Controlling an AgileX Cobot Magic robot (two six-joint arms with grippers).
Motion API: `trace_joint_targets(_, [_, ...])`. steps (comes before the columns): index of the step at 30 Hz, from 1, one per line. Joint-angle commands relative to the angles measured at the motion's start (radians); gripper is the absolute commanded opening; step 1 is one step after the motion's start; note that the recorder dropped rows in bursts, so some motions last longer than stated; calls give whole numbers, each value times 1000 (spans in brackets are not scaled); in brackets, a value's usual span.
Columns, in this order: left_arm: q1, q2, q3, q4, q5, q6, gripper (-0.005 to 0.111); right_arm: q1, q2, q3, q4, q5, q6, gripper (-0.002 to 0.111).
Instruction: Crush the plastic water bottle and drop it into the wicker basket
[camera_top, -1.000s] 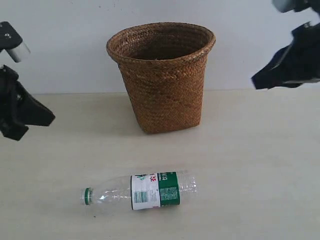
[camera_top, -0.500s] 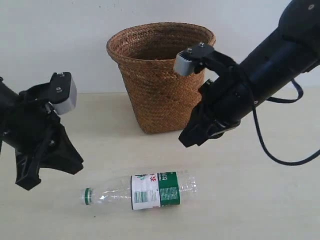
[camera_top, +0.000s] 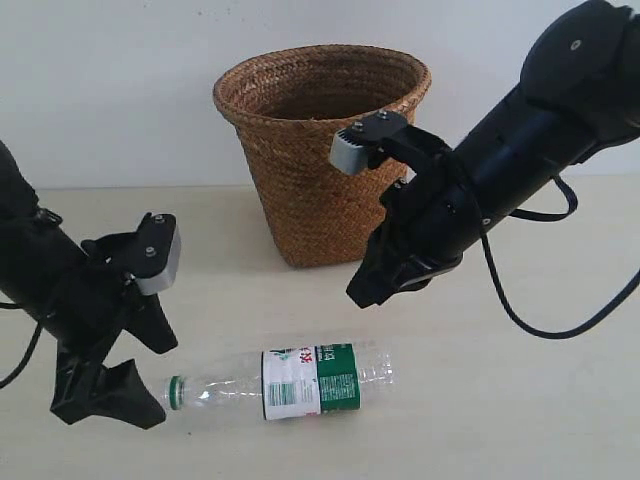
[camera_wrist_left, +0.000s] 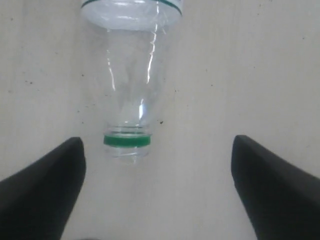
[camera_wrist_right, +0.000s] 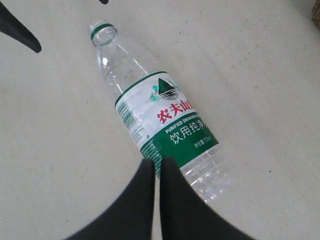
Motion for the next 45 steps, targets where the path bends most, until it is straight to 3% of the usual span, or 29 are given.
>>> trace_joint_targets(1, [-39, 44, 5, 5, -36, 36, 75, 1, -3, -6, 2, -1, 6, 0])
trace_joint_targets(6, [-80, 89, 5, 7, -121, 55, 75, 1, -3, -6, 8, 1, 8, 0])
trace_joint_targets(17, [-82, 157, 5, 22, -192, 55, 69, 1, 16, -6, 11, 4, 25, 0])
trace_joint_targets(22, [-82, 164, 5, 22, -206, 55, 49, 1, 74, -6, 14, -3, 34, 0])
trace_joint_targets(29, [-82, 191, 5, 26, -213, 57, 5, 12, 126, -6, 54, -8, 37, 0])
trace_joint_targets(38, [-82, 193, 5, 26, -211, 53, 4, 156, 127, -11, 56, -199, 144, 0])
trace_joint_targets(45, [-82, 193, 5, 26, -204, 51, 4, 184, 234, -148, 54, -60, 287, 0])
